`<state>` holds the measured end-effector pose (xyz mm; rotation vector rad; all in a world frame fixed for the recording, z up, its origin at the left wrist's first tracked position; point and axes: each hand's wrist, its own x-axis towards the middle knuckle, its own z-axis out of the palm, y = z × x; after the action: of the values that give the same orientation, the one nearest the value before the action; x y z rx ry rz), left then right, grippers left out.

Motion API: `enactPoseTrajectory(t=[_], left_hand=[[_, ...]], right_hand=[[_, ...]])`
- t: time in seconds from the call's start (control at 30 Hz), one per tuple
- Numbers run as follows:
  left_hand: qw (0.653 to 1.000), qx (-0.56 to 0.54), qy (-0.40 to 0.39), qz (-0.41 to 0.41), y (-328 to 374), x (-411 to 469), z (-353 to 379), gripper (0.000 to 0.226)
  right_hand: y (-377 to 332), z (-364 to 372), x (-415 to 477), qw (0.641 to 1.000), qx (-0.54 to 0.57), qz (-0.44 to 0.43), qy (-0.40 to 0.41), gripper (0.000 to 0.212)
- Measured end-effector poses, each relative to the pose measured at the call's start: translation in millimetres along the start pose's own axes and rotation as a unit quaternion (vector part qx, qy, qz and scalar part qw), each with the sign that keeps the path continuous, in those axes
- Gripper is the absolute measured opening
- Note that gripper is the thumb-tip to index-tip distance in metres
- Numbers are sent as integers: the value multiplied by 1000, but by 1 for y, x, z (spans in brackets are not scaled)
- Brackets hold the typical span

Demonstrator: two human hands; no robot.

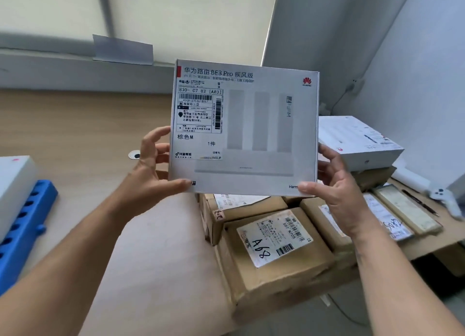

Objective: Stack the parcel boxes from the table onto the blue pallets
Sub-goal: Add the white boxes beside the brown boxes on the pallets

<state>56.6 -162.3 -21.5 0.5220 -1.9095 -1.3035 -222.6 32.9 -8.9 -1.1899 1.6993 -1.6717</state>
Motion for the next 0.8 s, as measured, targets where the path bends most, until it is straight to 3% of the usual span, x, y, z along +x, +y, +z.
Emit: enactPoseTrajectory(t=[0.33, 0.57, 0.8], left_hand=[[999, 17, 29, -29, 9, -101, -34, 89], [996, 57, -29, -66, 13, -173, -61, 100], [993, 70, -25, -96, 26, -251, -101, 104]], right_hand=[[-11, 48, -79, 997, -24, 20, -66, 82], [-14, 78, -138, 994, -35, 48, -91, 90], [-30, 126, -182, 988, -41, 62, -138, 91]])
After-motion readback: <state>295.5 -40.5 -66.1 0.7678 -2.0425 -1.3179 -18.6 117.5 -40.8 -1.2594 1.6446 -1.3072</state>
